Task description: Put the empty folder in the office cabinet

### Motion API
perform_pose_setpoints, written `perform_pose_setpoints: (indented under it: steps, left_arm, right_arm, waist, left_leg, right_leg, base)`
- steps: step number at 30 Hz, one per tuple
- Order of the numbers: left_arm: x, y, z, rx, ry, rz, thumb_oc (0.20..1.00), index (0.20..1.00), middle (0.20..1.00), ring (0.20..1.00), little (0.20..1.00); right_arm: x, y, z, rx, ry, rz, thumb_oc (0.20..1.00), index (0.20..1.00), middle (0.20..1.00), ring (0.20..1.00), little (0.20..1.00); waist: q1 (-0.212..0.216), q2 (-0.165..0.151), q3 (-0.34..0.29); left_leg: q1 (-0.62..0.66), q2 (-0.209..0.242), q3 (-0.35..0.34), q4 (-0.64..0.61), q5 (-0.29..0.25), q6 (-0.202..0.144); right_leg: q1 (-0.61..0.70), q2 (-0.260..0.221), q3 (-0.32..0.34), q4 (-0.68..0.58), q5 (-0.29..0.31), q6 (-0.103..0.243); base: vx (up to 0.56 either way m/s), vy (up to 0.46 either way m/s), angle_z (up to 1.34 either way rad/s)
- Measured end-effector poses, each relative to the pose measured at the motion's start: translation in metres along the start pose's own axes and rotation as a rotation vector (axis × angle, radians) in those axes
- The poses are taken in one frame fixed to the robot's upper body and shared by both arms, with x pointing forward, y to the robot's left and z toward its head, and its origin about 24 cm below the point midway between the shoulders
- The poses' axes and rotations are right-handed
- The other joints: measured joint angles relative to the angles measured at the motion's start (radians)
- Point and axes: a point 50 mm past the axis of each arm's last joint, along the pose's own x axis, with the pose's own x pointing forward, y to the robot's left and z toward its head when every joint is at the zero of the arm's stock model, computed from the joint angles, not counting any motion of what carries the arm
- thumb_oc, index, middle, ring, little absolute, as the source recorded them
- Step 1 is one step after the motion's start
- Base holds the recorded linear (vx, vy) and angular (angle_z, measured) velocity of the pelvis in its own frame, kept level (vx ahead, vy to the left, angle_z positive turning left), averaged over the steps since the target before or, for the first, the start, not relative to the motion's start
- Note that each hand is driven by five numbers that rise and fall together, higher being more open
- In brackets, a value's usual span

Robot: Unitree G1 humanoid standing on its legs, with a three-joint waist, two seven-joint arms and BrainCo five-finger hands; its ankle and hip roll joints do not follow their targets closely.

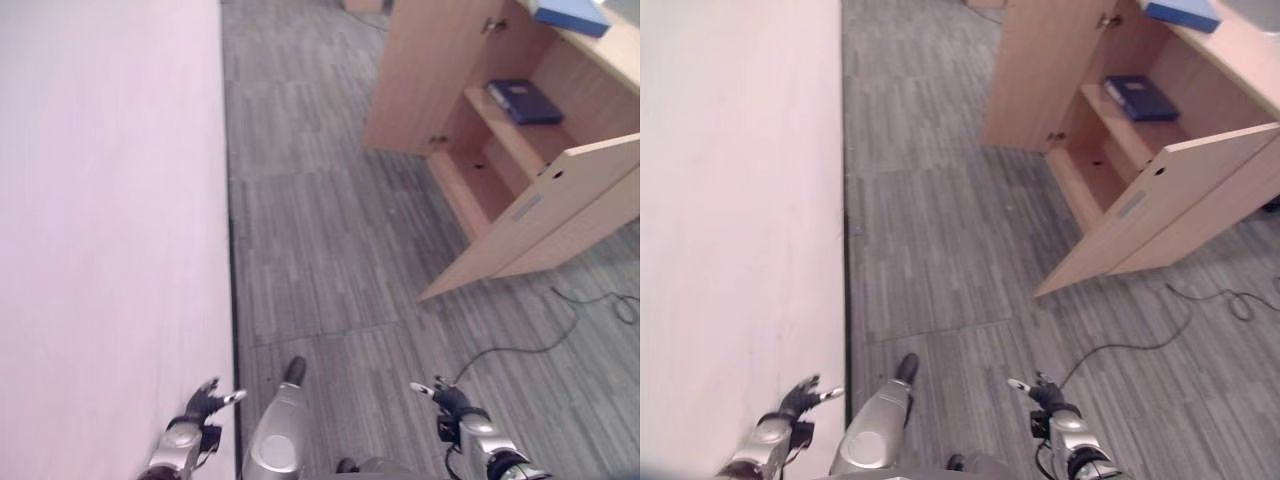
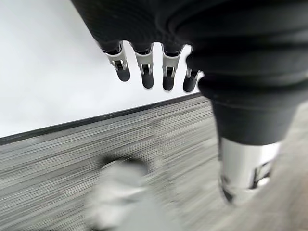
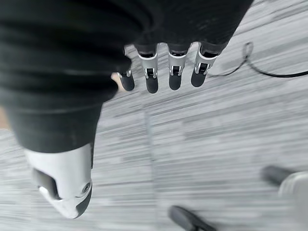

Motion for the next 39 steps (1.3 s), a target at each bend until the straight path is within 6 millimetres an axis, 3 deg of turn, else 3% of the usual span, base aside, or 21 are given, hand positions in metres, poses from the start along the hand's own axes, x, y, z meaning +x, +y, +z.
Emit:
perform_pose_setpoints:
  steps: [2,3,4,8,9,13,14,15,17,20,25,26,27,29,31,32,33,34,35,36,39]
  left_arm:
    - [-0.004,-0.015,-0.015,-0.03,0.036,-0.03,1.0,1.0,1.0,1.0,1.0]
    - [-0.006,-0.014,-0.023,-0.032,0.058,-0.029,1.0,1.0,1.0,1.0,1.0]
    - [-0.009,-0.014,-0.032,-0.042,0.087,-0.026,1.0,1.0,1.0,1.0,1.0]
    - [-0.007,-0.011,-0.026,-0.041,0.062,-0.021,1.0,1.0,1.0,1.0,1.0]
    - [-0.005,-0.015,-0.015,-0.044,0.03,-0.032,1.0,1.0,1.0,1.0,1.0]
    - [-0.004,-0.024,-0.002,-0.053,-0.03,-0.051,1.0,1.0,1.0,1.0,1.0]
    - [-0.004,-0.021,-0.003,-0.045,-0.029,-0.046,1.0,1.0,1.0,1.0,1.0]
    - [-0.005,-0.014,-0.003,-0.034,-0.032,-0.038,1.0,1.0,1.0,1.0,1.0]
    - [-0.004,-0.005,0.007,-0.014,-0.076,-0.02,1.0,1.0,1.0,1.0,1.0]
    - [-0.003,0.012,0.016,0.013,-0.096,0.018,1.0,1.0,1.0,1.0,1.0]
    - [-0.004,0.02,0.009,0.028,-0.077,0.036,1.0,1.0,1.0,1.0,1.0]
    - [-0.007,0.015,-0.004,0.026,-0.042,0.022,1.0,1.0,1.0,1.0,1.0]
    - [-0.008,0.01,-0.009,0.028,-0.03,0.006,1.0,1.0,1.0,1.0,1.0]
    - [-0.009,-0.006,-0.011,0.028,-0.032,-0.039,1.0,1.0,1.0,1.0,1.0]
    - [-0.009,-0.013,-0.009,0.021,-0.044,-0.066,1.0,1.0,1.0,1.0,1.0]
    - [-0.008,-0.013,-0.006,0.024,-0.051,-0.068,1.0,1.0,1.0,1.0,1.0]
    - [-0.008,-0.012,-0.002,0.026,-0.069,-0.067,1.0,1.0,1.0,1.0,1.0]
    - [-0.006,-0.008,0.011,0.032,-0.111,-0.061,1.0,1.0,1.0,1.0,1.0]
    - [-0.006,-0.008,0.017,0.033,-0.134,-0.062,1.0,1.0,1.0,1.0,1.0]
    - [-0.006,-0.009,0.016,0.031,-0.131,-0.064,1.0,1.0,1.0,1.0,1.0]
    - [-0.003,-0.011,0.024,0.037,-0.139,-0.066,1.0,1.0,1.0,1.0,1.0]
  right_arm:
    - [-0.009,-0.012,-0.033,-0.003,0.109,-0.031,1.0,1.0,1.0,1.0,1.0]
    - [-0.011,-0.009,-0.039,0.001,0.122,-0.022,1.0,1.0,1.0,1.0,1.0]
    - [-0.012,-0.006,-0.042,0.005,0.13,-0.01,1.0,1.0,1.0,1.0,1.0]
    - [-0.007,0.002,-0.03,0.009,0.103,0.012,1.0,1.0,1.0,1.0,1.0]
    - [-0.003,0.004,-0.018,0.014,0.067,0.016,1.0,1.0,1.0,1.0,1.0]
    - [-0.002,0.01,-0.01,0.033,0.04,0.03,1.0,1.0,1.0,1.0,1.0]
    - [-0.001,0.012,-0.007,0.068,0.016,0.026,1.0,1.0,1.0,1.0,1.0]
    - [-0.002,0.009,-0.008,0.075,0.017,0.017,1.0,1.0,1.0,1.0,1.0]
    - [-0.007,-0.006,-0.026,0.068,0.071,-0.024,1.0,1.0,1.0,1.0,1.0]
    - [-0.013,-0.015,-0.045,0.07,0.134,-0.055,1.0,1.0,1.0,1.0,1.0]
    - [-0.021,-0.024,-0.066,0.119,0.203,-0.113,1.0,1.0,1.0,1.0,1.0]
    - [-0.023,-0.03,-0.072,0.143,0.225,-0.14,1.0,1.0,1.0,1.0,1.0]
    - [-0.025,-0.035,-0.075,0.137,0.233,-0.154,1.0,1.0,1.0,1.0,1.0]
    - [-0.034,-0.057,-0.087,0.13,0.262,-0.211,1.0,1.0,1.0,1.0,1.0]
    - [-0.044,-0.078,-0.098,0.122,0.301,-0.268,1.0,1.0,1.0,1.0,1.0]
    - [-0.045,-0.085,-0.097,0.123,0.304,-0.288,1.0,1.0,1.0,1.0,1.0]
    - [-0.046,-0.088,-0.098,0.144,0.307,-0.307,1.0,1.0,1.0,1.0,1.0]
    - [-0.046,-0.087,-0.097,0.167,0.298,-0.315,1.0,1.0,1.0,1.0,1.0]
    - [-0.045,-0.09,-0.093,0.187,0.287,-0.326,1.0,1.0,1.0,1.0,1.0]
    - [-0.043,-0.092,-0.09,0.194,0.28,-0.335,1.0,1.0,1.0,1.0,1.0]
    - [-0.035,-0.089,-0.074,0.234,0.235,-0.333,1.0,1.0,1.0,1.0,1.0]
  waist:
    - [0.008,0.009,-0.02]
    - [0.013,-0.024,-0.027]
    - [0.01,-0.048,-0.039]
    - [0.015,-0.037,-0.05]
    - [-0.001,-0.021,-0.041]
    - [-0.028,0.04,-0.032]
    - [-0.056,0.052,-0.023]
    - [-0.1,0.091,-0.015]
    - [-0.119,0.106,-0.015]
    - [-0.176,0.104,-0.02]
    - [-0.219,0.07,-0.037]
    - [-0.219,0.086,-0.049]
    - [-0.225,0.099,-0.059]
    - [-0.26,0.164,-0.075]
    - [-0.285,0.195,-0.089]
    - [-0.288,0.2,-0.088]
    - [-0.29,0.188,-0.081]
    - [-0.302,0.164,-0.07]
    - [-0.3,0.16,-0.056]
    - [-0.296,0.158,-0.047]
    - [-0.31,0.155,-0.006]
  left_leg:
    - [0.068,-0.009,0.023,-0.054,0.072,0.004]
    - [0.068,-0.033,0.06,-0.031,0.072,0.016]
    - [0.078,-0.053,0.095,-0.014,0.066,0.072]
    - [0.154,-0.048,0.115,-0.055,0.037,0.115]
    - [0.169,-0.05,0.113,-0.039,0.012,0.148]
    - [0.235,-0.052,0.041,-0.079,-0.041,0.199]
    - [0.282,-0.05,0.023,-0.13,-0.024,0.225]
    - [0.355,-0.021,0.025,-0.2,0.005,0.237]
    - [0.399,-0.036,0.047,-0.237,-0.005,0.218]
    - [0.469,-0.043,0.039,-0.267,-0.027,0.205]
    - [0.588,-0.037,0.074,-0.332,-0.066,0.106]
    - [0.63,-0.012,0.092,-0.327,-0.109,0.081]
    - [0.636,0.008,0.092,-0.323,-0.133,0.059]
    - [0.664,0.071,0.092,-0.304,-0.154,0.04]
    - [0.691,0.101,0.124,-0.255,-0.15,0.027]
    - [0.689,0.103,0.133,-0.2,-0.148,0.024]
    - [0.633,0.098,0.145,-0.071,-0.156,0.009]
    - [0.487,0.086,0.145,0.209,-0.138,-0.042]
    - [0.366,0.085,0.119,0.445,-0.061,-0.089]
    - [0.297,0.087,0.092,0.552,-0.059,-0.093]
    - [0.209,0.099,0.097,0.528,-0.078,-0.055]
  right_leg:
    - [0.09,-0.047,-0.001,-0.077,0.006,0.068]
    - [0.112,-0.078,0.008,-0.099,0.015,0.082]
    - [0.11,-0.112,0.021,-0.063,0.082,0.168]
    - [0.052,-0.108,0.029,0.117,0.256,0.286]
    - [0.007,-0.094,0.005,0.235,0.347,0.311]
    - [-0.112,-0.051,-0.04,0.443,0.557,0.305]
    - [-0.155,-0.051,-0.069,0.513,0.519,0.329]
    - [-0.213,-0.046,-0.147,0.508,0.389,0.295]
    - [-0.254,-0.136,-0.308,0.246,0.307,0.235]
    - [-0.312,-0.142,-0.308,-0.066,0.32,0.245]
    - [-0.285,-0.158,-0.453,-0.231,0.375,0.222]
    - [-0.252,-0.143,-0.504,-0.227,0.46,0.158]
    - [-0.244,-0.127,-0.515,-0.225,0.477,0.15]
    - [-0.22,-0.06,-0.495,-0.201,0.476,0.13]
    - [-0.204,-0.025,-0.484,-0.156,0.417,0.04]
    - [-0.186,-0.01,-0.47,-0.166,0.407,0.037]
    - [-0.168,-0.001,-0.454,-0.19,0.408,0.037]
    - [-0.157,0.001,-0.42,-0.213,0.408,0.034]
    - [-0.148,0.004,-0.402,-0.219,0.416,0.007]
    - [-0.146,0.019,-0.371,-0.221,0.414,-0.043]
    - [-0.106,0.04,-0.296,-0.225,0.396,-0.06]
  base:
    - [0.36,0.318,0.03]
    - [0.3,0.312,-0.27]
    - [0.27,0.318,-0.14]
    - [0.23,0.273,-0.05]
    - [0.25,0.291,0.43]
    - [0.38,0.26,0.28]
    - [0.4,0.089,0.25]
    - [0.29,0.028,0.22]
    - [0.48,-0.003,0.06]
    - [0.47,-0.044,0.08]
    - [0.38,-0.073,-0.1]
    - [0.42,-0.034,-0.47]
    - [0.42,-0.036,-0.37]
    - [0.33,-0.029,0.07]
    - [0.34,-0.11,-0.18]
    - [0.22,-0.133,-0.43]
    - [0.07,-0.077,-0.35]
    - [0.17,-0.071,-0.4]
    - [0.1,-0.037,-0.62]
    - [0.18,-0.021,-0.74]
    - [0.32,0.179,-0.94]
